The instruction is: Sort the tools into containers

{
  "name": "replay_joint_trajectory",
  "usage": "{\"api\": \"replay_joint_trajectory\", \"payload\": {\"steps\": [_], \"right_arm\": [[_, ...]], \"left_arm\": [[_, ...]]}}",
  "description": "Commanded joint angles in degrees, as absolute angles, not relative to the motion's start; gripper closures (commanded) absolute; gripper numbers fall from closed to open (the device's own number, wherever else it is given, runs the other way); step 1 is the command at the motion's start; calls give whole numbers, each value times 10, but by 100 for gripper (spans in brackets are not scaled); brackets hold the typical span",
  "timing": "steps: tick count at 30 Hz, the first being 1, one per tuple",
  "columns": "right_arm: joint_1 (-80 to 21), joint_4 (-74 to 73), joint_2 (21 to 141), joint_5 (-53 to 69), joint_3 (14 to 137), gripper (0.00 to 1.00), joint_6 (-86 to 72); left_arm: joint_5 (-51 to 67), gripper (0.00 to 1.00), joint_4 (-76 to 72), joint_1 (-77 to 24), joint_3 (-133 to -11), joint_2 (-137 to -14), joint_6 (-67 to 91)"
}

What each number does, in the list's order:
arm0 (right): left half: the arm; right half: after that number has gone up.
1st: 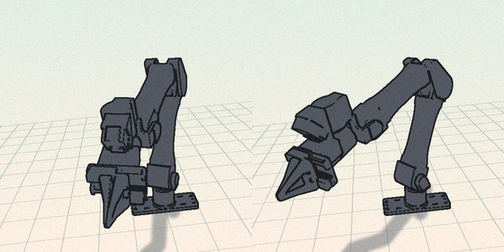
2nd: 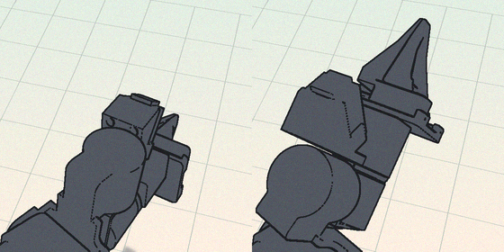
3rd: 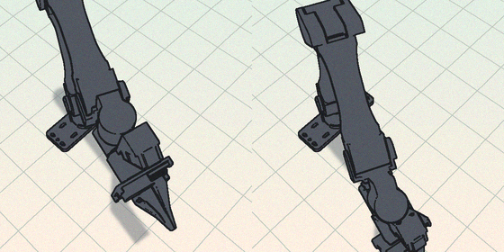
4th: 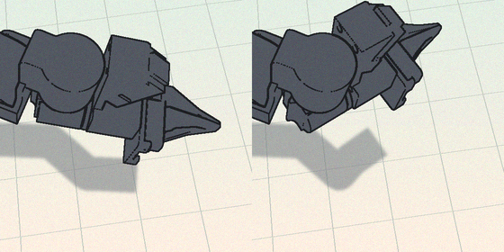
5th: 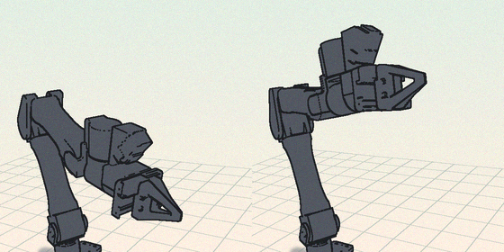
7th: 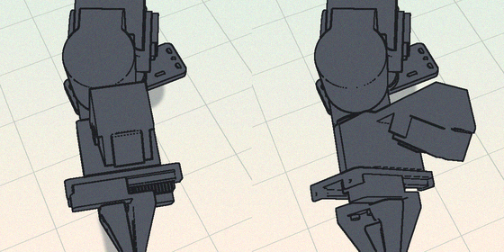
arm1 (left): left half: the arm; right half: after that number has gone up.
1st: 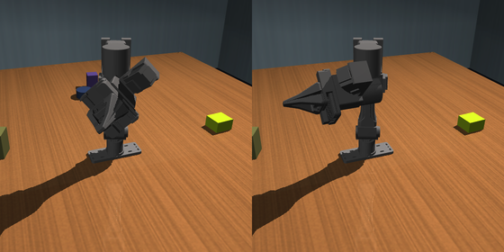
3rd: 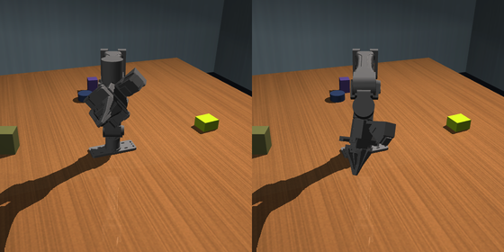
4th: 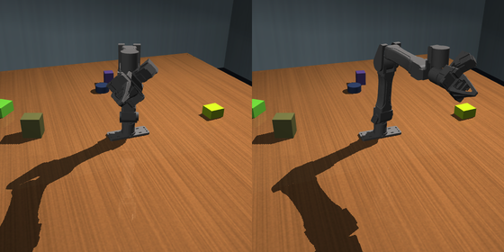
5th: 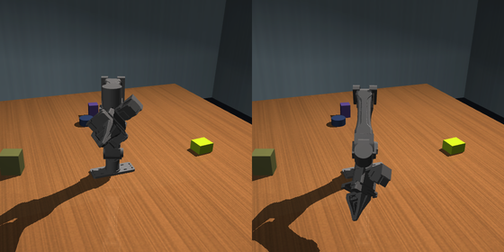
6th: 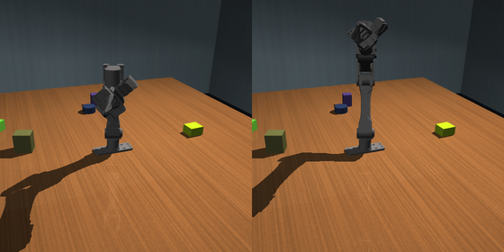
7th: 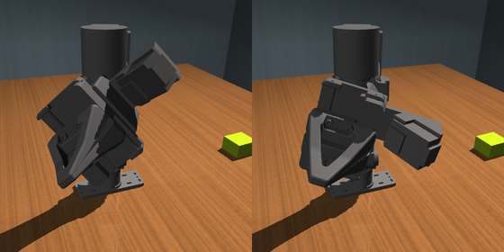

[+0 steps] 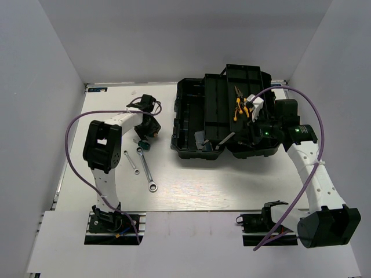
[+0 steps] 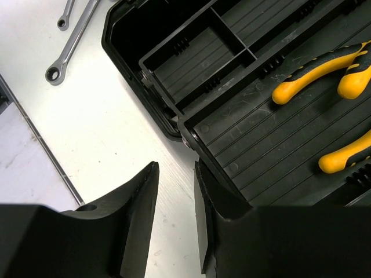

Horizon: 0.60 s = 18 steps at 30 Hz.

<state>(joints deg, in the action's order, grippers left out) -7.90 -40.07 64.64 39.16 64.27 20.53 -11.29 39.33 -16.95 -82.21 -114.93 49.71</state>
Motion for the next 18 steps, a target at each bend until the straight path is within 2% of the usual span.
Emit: {"api": "replay_joint_trajectory", "payload": {"steps": [1, 5, 8, 9, 12, 13, 16, 18], "right_arm": [[-78, -398, 640, 403, 663, 63, 201], [-79, -402, 637, 406, 667, 62, 203], [-80, -412, 637, 410, 673, 54, 206], [-79, -415, 636, 410, 675, 54, 207], [-79, -424, 635, 412, 686, 52, 208], [-82, -425, 635, 412, 687, 52, 210], [-82, -428, 634, 414, 694, 52, 209], [-80, -427, 632, 411, 698, 56, 207]], "left_arm": [[-136, 33, 404, -167, -838, -1144, 509], [-142, 40, 399, -167, -838, -1150, 509], [-142, 50, 399, -167, -838, -1150, 514], [-142, 58, 394, -167, -838, -1144, 514], [-142, 71, 394, -167, -845, -1136, 493], [-142, 80, 389, -167, -851, -1118, 485], [-147, 96, 374, -180, -865, -1091, 440], [-139, 100, 362, -180, -872, -1058, 405]]}}
